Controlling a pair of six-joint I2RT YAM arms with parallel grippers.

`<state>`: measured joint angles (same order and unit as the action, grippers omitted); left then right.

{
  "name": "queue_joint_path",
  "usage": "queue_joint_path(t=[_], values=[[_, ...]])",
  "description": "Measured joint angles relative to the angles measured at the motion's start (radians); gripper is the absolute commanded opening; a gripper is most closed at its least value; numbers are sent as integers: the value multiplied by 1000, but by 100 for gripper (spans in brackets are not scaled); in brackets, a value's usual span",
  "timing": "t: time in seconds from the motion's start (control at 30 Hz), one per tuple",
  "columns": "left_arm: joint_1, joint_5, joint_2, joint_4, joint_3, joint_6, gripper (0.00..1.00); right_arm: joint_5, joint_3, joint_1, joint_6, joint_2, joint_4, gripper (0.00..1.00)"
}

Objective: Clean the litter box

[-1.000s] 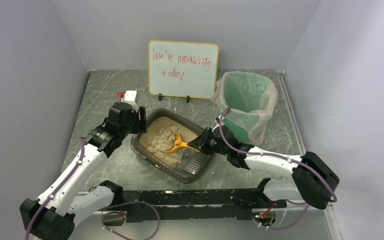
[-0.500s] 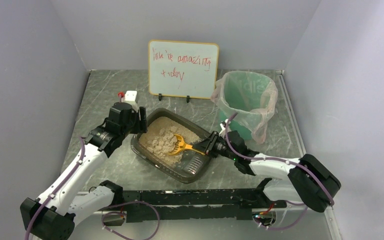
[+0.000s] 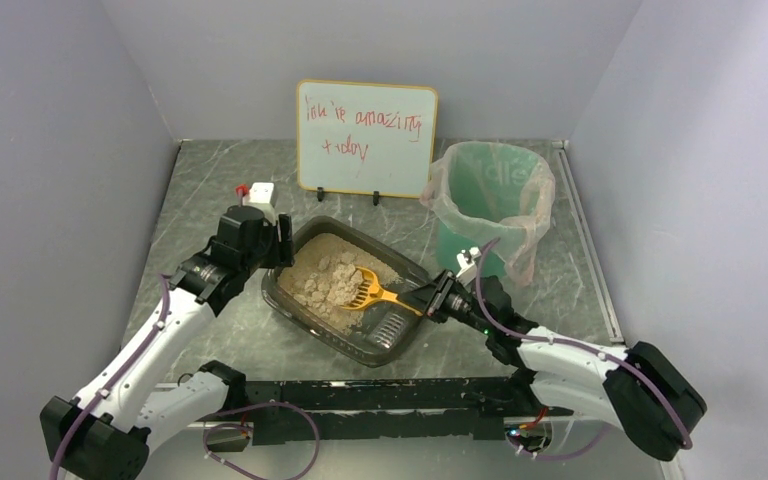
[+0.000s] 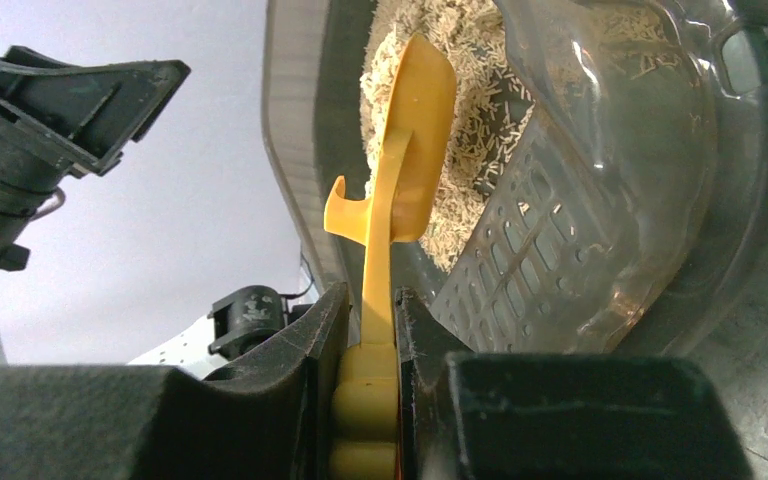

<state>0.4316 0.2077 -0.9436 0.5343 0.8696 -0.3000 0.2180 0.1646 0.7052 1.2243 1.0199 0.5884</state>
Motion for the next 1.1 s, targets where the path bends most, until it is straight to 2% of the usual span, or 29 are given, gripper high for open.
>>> queue_joint_path(t=[0.3,0.5,1.1], values=[[0,1,18,0,0,0,68,-6,-70,-5,26,-72,65,0],[0,8,48,-11,-7,2,68,2,-124,-10,38,-84,167,0],[0,7,72,-22,-13,10,69,30,-153,-27,108,3,486,0]])
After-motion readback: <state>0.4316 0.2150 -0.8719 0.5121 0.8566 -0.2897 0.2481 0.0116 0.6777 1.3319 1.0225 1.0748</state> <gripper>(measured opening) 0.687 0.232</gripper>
